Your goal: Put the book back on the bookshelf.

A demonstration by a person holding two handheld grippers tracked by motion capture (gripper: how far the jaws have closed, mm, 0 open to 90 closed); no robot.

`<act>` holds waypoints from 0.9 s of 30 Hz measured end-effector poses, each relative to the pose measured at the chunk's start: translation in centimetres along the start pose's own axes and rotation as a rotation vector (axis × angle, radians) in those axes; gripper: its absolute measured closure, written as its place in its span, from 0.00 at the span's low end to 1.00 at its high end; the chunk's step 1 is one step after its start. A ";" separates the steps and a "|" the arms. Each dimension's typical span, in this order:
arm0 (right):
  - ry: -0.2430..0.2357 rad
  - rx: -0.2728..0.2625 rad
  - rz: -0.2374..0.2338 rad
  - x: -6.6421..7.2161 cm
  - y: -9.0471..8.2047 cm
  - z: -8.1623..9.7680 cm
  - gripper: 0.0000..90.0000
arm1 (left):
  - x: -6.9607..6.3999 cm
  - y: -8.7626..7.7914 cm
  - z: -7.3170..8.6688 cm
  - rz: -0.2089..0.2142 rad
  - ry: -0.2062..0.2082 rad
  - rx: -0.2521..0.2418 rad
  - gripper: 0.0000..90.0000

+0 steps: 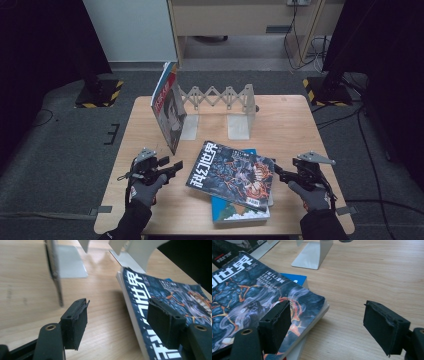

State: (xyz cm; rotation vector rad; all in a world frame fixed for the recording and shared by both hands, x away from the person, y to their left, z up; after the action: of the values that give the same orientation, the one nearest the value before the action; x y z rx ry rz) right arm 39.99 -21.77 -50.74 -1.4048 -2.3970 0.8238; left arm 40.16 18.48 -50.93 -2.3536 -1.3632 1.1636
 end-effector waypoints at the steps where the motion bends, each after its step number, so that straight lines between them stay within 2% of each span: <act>1: -0.002 0.001 -0.005 0.2 0.1 0.0 0.25 | 0.0 0.2 0.2 0.001 -0.001 0.008 0.35; 8: -0.021 0.019 -0.029 1.4 0.6 0.1 0.24 | 0.2 1.0 1.0 0.018 -0.029 0.055 0.34; 15: -0.055 0.044 -0.050 2.7 1.3 0.4 0.22 | -0.4 2.2 2.3 0.029 -0.007 0.113 0.33; 18: -0.059 0.050 -0.059 3.2 1.5 0.5 0.21 | -0.6 2.7 2.7 0.028 0.014 0.133 0.33; 25: -0.078 0.068 -0.086 4.4 2.0 0.8 0.20 | -1.1 3.7 3.7 0.046 0.024 0.177 0.33; 26: -0.082 0.070 -0.088 4.5 2.1 0.9 0.20 | -1.3 3.8 3.8 0.059 0.008 0.185 0.31; 27: -0.079 0.076 -0.090 4.6 2.2 0.9 0.20 | -1.4 3.9 3.9 0.064 0.013 0.190 0.31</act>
State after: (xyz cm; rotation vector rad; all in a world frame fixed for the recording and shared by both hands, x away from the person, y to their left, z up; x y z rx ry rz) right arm 38.80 -17.36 -53.09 -1.2488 -2.4392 0.9530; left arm 39.61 14.35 -54.82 -2.2810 -1.1260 1.2338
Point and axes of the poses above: each handheld gripper's, and its own axes: y roughly forward along the jaws, z roughly out of its underside, x roughly to its left, the point moved 7 cm from there along y, roughly forward along the jaws, and after that the axes turned 15 degrees about -y, right-handed, at the moved point
